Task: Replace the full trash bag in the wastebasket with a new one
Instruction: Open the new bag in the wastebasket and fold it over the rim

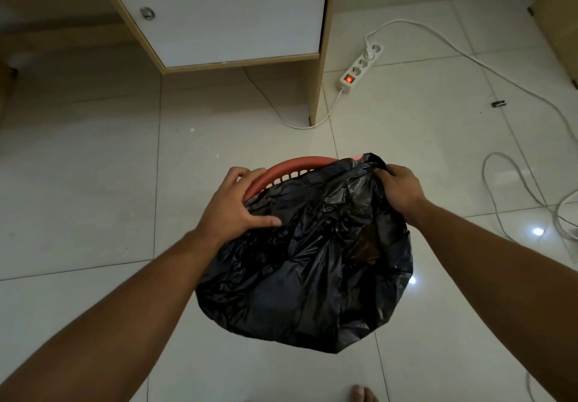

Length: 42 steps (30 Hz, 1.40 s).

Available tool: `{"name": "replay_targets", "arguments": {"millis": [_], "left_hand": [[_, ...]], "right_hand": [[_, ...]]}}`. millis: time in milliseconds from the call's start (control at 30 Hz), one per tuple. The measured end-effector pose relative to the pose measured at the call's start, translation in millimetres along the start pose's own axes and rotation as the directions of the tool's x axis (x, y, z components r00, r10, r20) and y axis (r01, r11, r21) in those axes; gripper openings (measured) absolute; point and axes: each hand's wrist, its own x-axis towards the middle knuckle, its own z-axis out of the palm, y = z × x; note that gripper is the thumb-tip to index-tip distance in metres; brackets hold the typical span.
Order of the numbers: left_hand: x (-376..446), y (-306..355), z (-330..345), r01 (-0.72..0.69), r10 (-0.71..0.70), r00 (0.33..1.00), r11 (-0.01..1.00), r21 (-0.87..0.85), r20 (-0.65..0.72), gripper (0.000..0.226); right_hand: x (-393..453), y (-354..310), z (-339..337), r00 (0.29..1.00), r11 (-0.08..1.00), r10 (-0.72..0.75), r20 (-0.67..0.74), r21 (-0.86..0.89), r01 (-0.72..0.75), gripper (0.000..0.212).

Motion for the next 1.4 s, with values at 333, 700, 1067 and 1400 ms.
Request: {"name": "replay_targets", "arguments": {"millis": [333, 700, 1067, 1400], "left_hand": [[9.9, -2.9, -0.2, 0.178, -0.197, 0.914, 0.980, -0.084, -0.355, 0.017], [9.6, -9.4, -8.5, 0.443, -0.531, 0.834, 0.806, -0.393, -0.148, 0.026], [34.4, -4.6, 4.7, 0.658, -0.722, 0.686, 0.560, -0.503, 0.093, 0.037], [-30.1, -20.7, -3.9, 0.639, -0.740, 0.620, 0.282, -0.715, 0.263, 0.054]], "right_hand": [[-6.6, -4.9, 2.4, 1.000, 0.990, 0.026, -0.017, 0.136, -0.024, 0.029], [-0.7, -17.7, 0.5, 0.994, 0.995, -0.102, -0.027, -0.005, 0.102, 0.025], [18.6, -37.9, 22.8, 1.000, 0.990, -0.012, 0.005, -0.137, 0.013, 0.032], [-21.2, -15.2, 4.8, 0.994, 0.995, 0.095, -0.056, 0.023, -0.093, 0.061]]}}
